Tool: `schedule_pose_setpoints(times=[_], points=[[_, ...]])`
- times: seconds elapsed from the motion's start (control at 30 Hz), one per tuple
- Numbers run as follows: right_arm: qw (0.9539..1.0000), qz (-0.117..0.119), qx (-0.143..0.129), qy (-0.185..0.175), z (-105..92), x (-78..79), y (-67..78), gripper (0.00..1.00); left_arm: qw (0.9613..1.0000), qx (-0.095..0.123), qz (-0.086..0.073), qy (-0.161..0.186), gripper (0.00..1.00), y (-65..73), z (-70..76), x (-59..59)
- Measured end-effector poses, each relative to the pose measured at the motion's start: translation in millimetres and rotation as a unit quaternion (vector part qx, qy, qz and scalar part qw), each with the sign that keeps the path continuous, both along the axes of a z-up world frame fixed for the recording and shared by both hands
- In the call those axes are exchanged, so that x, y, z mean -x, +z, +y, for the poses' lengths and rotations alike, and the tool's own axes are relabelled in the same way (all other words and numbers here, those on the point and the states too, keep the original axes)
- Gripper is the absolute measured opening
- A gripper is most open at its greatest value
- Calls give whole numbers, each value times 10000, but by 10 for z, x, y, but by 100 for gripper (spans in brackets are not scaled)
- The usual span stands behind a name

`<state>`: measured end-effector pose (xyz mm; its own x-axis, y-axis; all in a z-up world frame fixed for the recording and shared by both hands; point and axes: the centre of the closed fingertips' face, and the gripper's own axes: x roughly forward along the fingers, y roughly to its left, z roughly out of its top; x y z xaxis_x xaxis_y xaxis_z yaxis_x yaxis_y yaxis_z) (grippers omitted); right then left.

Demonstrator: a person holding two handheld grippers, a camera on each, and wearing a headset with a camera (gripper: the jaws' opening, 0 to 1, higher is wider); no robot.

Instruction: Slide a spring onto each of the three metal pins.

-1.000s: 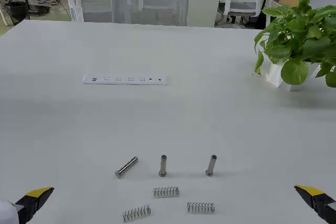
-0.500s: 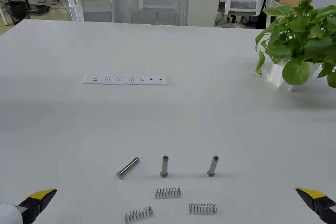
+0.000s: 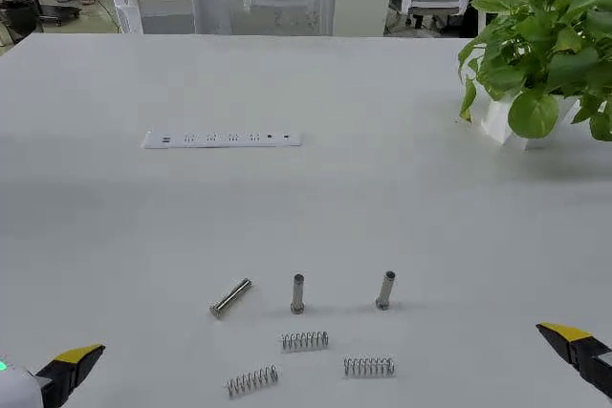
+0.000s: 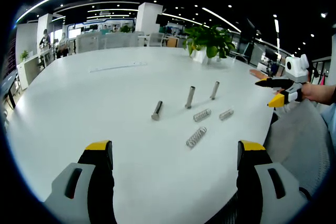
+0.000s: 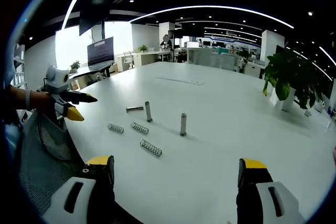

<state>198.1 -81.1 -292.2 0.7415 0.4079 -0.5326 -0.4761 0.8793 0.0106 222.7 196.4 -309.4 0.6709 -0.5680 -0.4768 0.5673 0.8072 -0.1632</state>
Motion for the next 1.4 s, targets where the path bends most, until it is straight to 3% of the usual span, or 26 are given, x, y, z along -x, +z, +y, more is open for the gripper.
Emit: schedule_pose_setpoints(times=[0.27,0.47,0.6,1.0,1.2,1.4], points=[[9999,-78,-48,-62,-18,-17,31,98,9999,5,106,-29,98,-14,-3,-64],[9999,-77,-68,-19,0,-18,28,98,9994,-161,55,-308,99,90,-47,-219],[10000,-71,-55,27,17,-10,25,97,9990,-160,66,-417,98,147,-75,-331],[10000,1,-34,67,19,1,-11,96,9938,-460,250,-978,89,229,-261,-596],[10000,11,-89,29,7,-4,-11,96,9915,-550,361,-1122,84,206,-380,-755],[9999,22,-118,7,2,-6,-13,95,9880,-727,447,-1285,81,134,-472,-825]])
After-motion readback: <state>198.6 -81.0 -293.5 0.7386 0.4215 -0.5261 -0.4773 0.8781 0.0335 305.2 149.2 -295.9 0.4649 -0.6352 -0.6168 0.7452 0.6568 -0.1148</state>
